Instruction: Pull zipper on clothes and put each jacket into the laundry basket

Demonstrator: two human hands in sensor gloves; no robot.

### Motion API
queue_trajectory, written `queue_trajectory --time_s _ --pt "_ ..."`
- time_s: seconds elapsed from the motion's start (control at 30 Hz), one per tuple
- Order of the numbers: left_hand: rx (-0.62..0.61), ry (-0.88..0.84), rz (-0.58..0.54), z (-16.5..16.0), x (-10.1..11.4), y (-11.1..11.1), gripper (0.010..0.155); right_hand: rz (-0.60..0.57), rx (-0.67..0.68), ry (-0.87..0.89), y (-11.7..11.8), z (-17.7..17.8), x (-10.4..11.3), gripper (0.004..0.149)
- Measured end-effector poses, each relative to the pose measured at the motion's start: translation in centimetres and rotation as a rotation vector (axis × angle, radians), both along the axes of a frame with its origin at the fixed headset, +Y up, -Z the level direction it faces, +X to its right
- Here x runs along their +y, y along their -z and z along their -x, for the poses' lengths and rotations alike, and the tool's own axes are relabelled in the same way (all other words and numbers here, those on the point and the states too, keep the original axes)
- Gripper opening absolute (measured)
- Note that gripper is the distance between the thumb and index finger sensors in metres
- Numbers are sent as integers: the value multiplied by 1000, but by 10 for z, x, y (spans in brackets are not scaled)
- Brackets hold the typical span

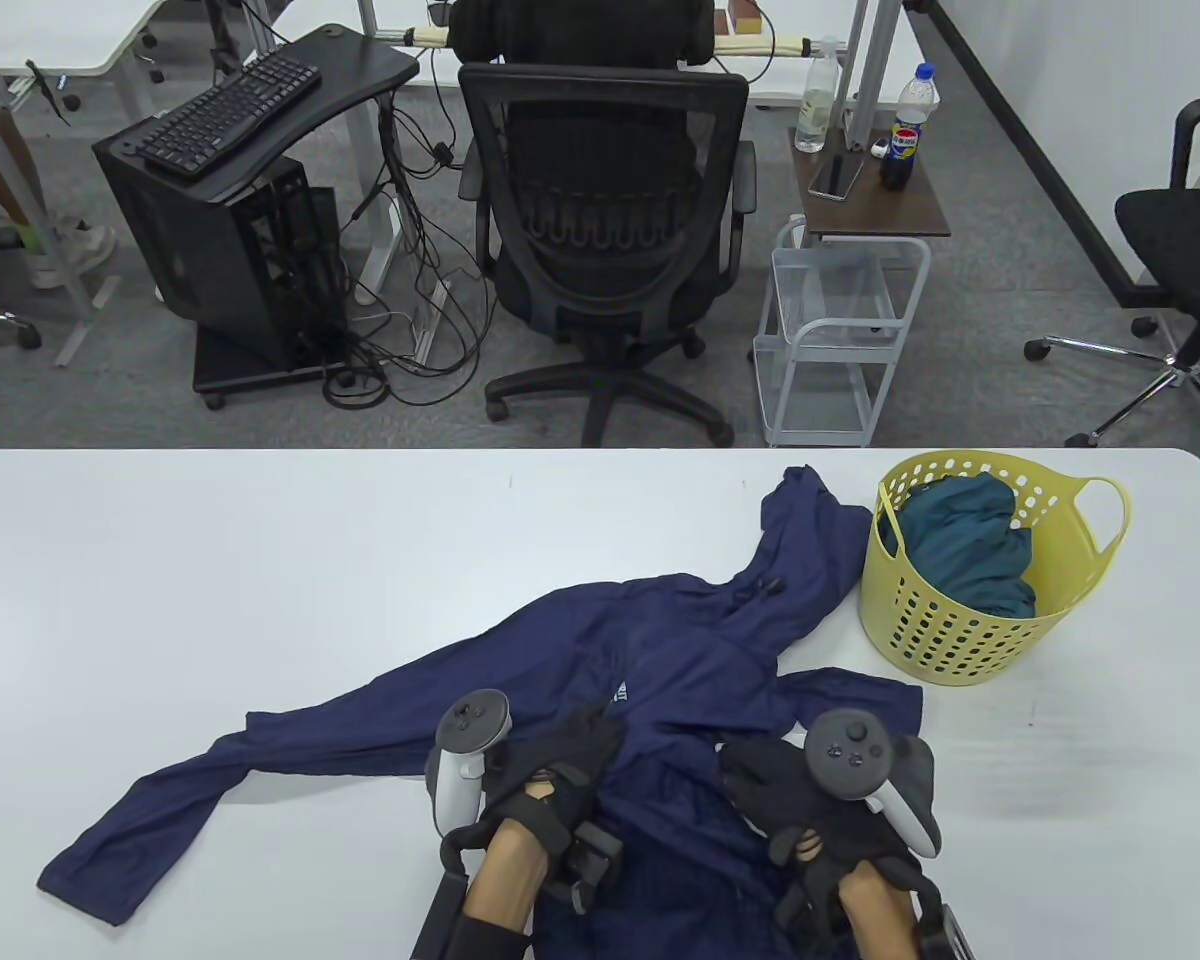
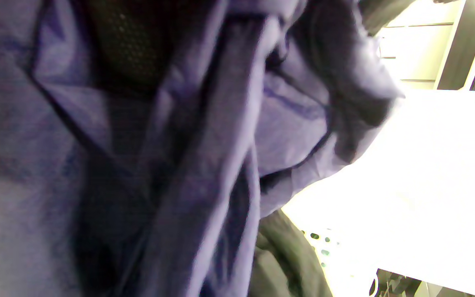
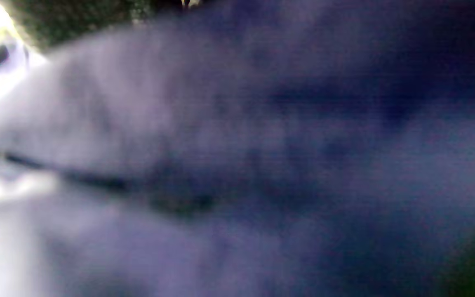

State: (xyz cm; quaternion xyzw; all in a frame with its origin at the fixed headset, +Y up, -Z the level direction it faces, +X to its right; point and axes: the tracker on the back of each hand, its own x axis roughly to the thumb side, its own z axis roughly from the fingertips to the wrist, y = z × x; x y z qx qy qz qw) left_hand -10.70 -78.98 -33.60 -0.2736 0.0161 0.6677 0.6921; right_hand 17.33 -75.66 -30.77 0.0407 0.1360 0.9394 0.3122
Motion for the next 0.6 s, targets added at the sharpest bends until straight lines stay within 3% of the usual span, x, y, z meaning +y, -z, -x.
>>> queue_trajectory --time_s 0.1,0.17,0.2,0.3,0.33,0.43,0.6 --pt "-26 8 7 -3 0 0 49 58 55 -10 3 14 -8 85" --pt "-92 8 20 -6 -1 1 50 66 58 -58 7 23 -13 91" --pt "-120 5 23 -7 -1 1 50 65 41 -76 8 25 -15 88" --pt "-132 6 18 -8 1 0 51 -14 -98 -91 12 20 -14 47" --pt "-122 13 11 -7 2 0 51 -22 -114 -81 13 17 -13 42" --pt "-40 119 -76 2 15 0 51 -56 -201 149 10 -5 -3 39" --pt "76 427 -292 9 43 -5 52 -125 -197 563 3 -27 14 38"
